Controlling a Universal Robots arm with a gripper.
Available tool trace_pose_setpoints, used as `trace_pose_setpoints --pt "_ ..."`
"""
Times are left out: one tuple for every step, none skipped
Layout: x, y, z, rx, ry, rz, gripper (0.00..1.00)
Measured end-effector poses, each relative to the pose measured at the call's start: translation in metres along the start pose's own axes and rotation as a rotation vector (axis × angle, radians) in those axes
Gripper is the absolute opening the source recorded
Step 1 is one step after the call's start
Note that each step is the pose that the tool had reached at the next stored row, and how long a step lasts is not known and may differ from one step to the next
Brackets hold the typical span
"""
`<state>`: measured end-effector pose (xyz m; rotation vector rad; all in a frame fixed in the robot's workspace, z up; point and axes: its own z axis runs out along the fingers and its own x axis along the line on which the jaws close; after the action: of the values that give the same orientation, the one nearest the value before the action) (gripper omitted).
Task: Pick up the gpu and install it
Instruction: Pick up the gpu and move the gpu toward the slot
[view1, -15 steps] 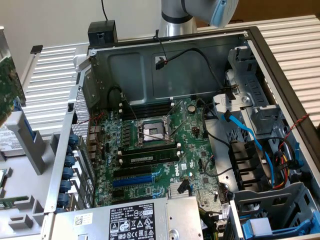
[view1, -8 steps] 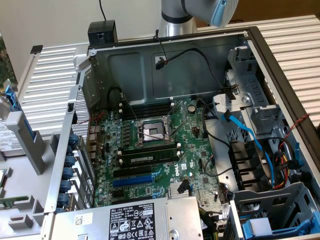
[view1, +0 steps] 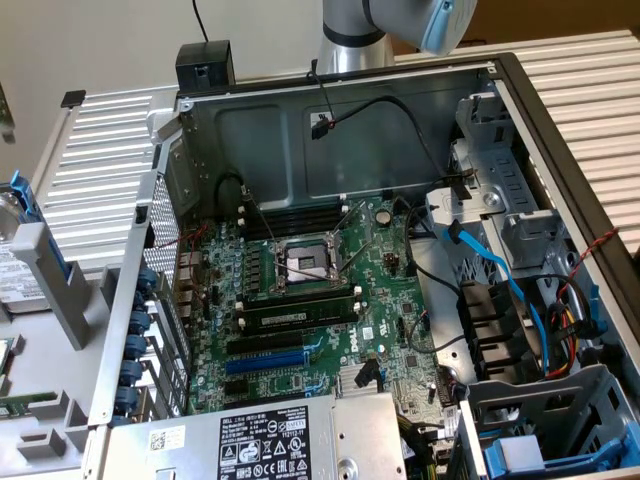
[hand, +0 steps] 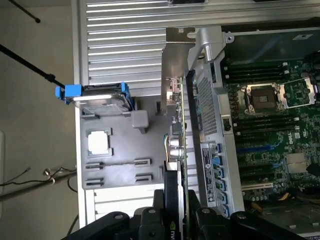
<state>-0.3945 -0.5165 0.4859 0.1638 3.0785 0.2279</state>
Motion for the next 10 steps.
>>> trace_pose_setpoints --pt "-0.0002 0.0007 -0.0043 -0.0001 0.0 0.0 0.29" --pt "-0.0002 0.0008 -0.0047 -0.0001 0.0 0.0 0.29" --pt "-0.0002 0.0007 -0.0047 0.0 0.0001 0.0 0.29" --pt "-0.0002 0.0008 -0.0047 0.0 0.0001 0.0 0.29" --pt "-0.0002 0.0007 -0.0047 0.0 0.0001 0.0 0.29" --pt "-0.0002 0.0007 -0.0047 0.0 0.0001 0.0 0.29" --pt "-0.0002 0.0007 -0.0047 0.0 0.0001 0.0 0.29" --pt "-0.0003 0.0008 -0.0048 0.0001 0.0002 0.0 0.29" --pt "-0.0023 0.0007 -0.0045 -0.0002 -0.0002 0.0 0.29" --pt "-0.0065 0.0009 -0.0044 0.0 0.0001 0.0 0.29"
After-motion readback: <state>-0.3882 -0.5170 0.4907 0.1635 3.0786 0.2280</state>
